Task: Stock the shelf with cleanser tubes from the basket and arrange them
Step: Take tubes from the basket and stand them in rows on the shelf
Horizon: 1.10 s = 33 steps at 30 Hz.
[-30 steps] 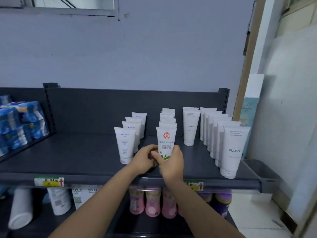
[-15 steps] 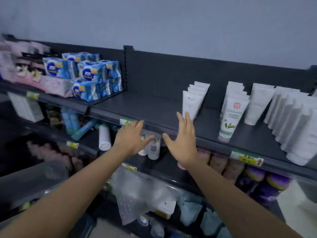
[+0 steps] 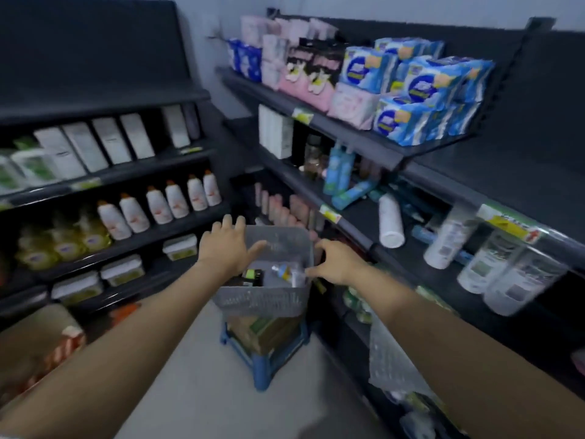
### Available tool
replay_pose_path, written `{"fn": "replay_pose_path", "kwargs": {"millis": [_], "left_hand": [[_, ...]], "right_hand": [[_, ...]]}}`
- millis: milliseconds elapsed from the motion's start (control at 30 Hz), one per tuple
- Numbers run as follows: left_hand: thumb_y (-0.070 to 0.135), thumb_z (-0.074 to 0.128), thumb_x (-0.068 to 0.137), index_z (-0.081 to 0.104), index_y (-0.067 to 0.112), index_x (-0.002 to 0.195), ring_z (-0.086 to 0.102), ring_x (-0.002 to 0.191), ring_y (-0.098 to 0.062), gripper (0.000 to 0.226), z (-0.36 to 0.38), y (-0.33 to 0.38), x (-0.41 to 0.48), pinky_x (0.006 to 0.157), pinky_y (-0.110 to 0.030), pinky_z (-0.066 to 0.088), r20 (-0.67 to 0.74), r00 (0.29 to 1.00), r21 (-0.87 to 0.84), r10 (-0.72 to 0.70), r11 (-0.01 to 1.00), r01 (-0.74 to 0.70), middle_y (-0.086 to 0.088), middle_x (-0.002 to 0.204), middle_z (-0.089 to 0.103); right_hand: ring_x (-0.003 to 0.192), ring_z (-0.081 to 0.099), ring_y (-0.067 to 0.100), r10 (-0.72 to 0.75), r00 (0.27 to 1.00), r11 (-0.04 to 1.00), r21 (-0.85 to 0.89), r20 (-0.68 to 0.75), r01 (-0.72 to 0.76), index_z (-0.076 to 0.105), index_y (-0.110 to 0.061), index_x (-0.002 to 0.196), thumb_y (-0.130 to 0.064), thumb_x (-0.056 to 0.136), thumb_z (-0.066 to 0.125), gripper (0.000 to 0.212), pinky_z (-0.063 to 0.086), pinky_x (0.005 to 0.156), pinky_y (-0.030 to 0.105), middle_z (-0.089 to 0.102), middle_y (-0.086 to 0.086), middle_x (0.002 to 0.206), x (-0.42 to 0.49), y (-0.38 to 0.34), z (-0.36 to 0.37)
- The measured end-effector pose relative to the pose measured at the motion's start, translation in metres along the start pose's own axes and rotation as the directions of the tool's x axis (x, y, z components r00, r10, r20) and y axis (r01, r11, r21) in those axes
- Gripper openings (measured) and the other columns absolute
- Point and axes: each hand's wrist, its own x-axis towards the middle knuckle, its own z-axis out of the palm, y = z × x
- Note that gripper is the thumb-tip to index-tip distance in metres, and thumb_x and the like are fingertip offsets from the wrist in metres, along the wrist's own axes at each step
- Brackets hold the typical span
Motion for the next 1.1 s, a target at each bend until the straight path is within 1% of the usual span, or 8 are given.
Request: {"fn": "replay_pose_path", "kwargs": {"millis": [100,300,467,533,633,767,967,1100], "left_hand": [[0.071,0.031,0.090,0.021,0.013,0.151,0.030,0.138,-0.037,0.085,0.018,-0.044,0.001,0.105,-0.048,0.036,0.029,0.996,-0.021,-0.083,0.996,0.083,-0.014,0.156,0.024],[0.070,0.035,0.089,0.022,0.016,0.150,0.024,0.141,-0.037,0.082,0.059,-0.085,0.022,0.109,-0.049,0.035,0.115,0.982,-0.066,-0.152,0.985,0.161,-0.013,0.160,0.013],[0.067,0.038,0.091,0.021,0.017,0.151,0.020,0.144,-0.034,0.080,0.096,-0.087,0.061,0.112,-0.047,0.029,0.179,0.965,-0.095,-0.193,0.973,0.213,-0.012,0.160,0.012],[0.065,0.039,0.091,0.022,0.016,0.151,0.022,0.143,-0.032,0.079,0.115,-0.083,0.084,0.112,-0.046,0.029,0.216,0.953,-0.109,-0.212,0.965,0.239,-0.011,0.160,0.016],[0.061,0.043,0.092,0.030,0.015,0.146,0.032,0.137,-0.032,0.072,0.142,-0.073,0.121,0.105,-0.045,0.036,0.298,0.922,-0.126,-0.247,0.947,0.295,-0.011,0.153,0.029],[0.053,0.049,0.092,0.041,0.013,0.137,0.044,0.125,-0.032,0.061,0.183,-0.058,0.168,0.094,-0.044,0.045,0.394,0.870,-0.149,-0.295,0.914,0.377,-0.013,0.136,0.047],[0.047,0.055,0.091,0.043,0.014,0.140,0.051,0.120,-0.033,0.060,0.256,-0.046,0.202,0.095,-0.045,0.048,0.592,0.718,-0.151,-0.366,0.825,0.545,-0.013,0.134,0.050],[0.042,0.054,0.093,0.054,0.017,0.129,0.055,0.119,-0.027,0.044,0.296,-0.051,0.211,0.090,-0.036,0.046,0.720,0.495,0.026,-0.486,0.732,0.680,-0.006,0.131,0.057]], "right_hand": [[0.110,0.055,0.026,-0.015,0.996,0.999,-0.048,0.083,0.019,0.053,-0.009,0.121,-0.034,0.083,0.069,0.048,0.042,0.079,0.031,0.057,0.011,0.125,0.036,-0.021,0.026],[0.122,0.050,0.029,0.025,0.980,0.998,-0.061,0.196,-0.014,0.048,-0.006,0.133,-0.030,0.086,0.069,0.057,0.044,0.096,0.035,0.050,0.012,0.137,0.108,-0.022,0.058],[0.110,0.055,0.028,0.023,0.974,0.998,-0.056,0.226,-0.010,0.057,-0.006,0.118,-0.026,0.087,0.068,0.038,0.040,0.077,0.028,0.058,0.013,0.124,0.182,0.001,0.076],[0.111,0.056,0.028,0.022,0.972,0.999,-0.053,0.236,-0.010,0.059,-0.004,0.115,-0.024,0.087,0.069,0.036,0.040,0.078,0.028,0.059,0.014,0.123,0.217,0.014,0.085],[0.114,0.055,0.034,0.037,0.941,0.998,-0.069,0.335,-0.015,0.058,0.005,0.117,-0.020,0.090,0.064,0.037,0.044,0.089,0.036,0.059,0.019,0.125,0.266,0.034,0.100],[0.111,0.055,0.033,0.042,0.878,0.995,-0.099,0.476,0.006,0.055,-0.001,0.106,-0.021,0.093,0.061,0.026,0.045,0.086,0.038,0.055,0.016,0.110,0.319,0.063,0.127],[0.104,0.057,0.031,0.105,0.783,0.977,-0.211,0.613,0.035,0.056,-0.004,0.109,-0.019,0.092,0.058,0.023,0.044,0.077,0.033,0.059,0.016,0.113,0.359,0.095,0.178],[0.117,0.053,0.034,0.269,0.796,0.948,-0.295,0.542,-0.119,0.044,-0.002,0.131,-0.016,0.093,0.054,0.041,0.047,0.089,0.036,0.051,0.019,0.131,0.368,0.106,0.207]]}}
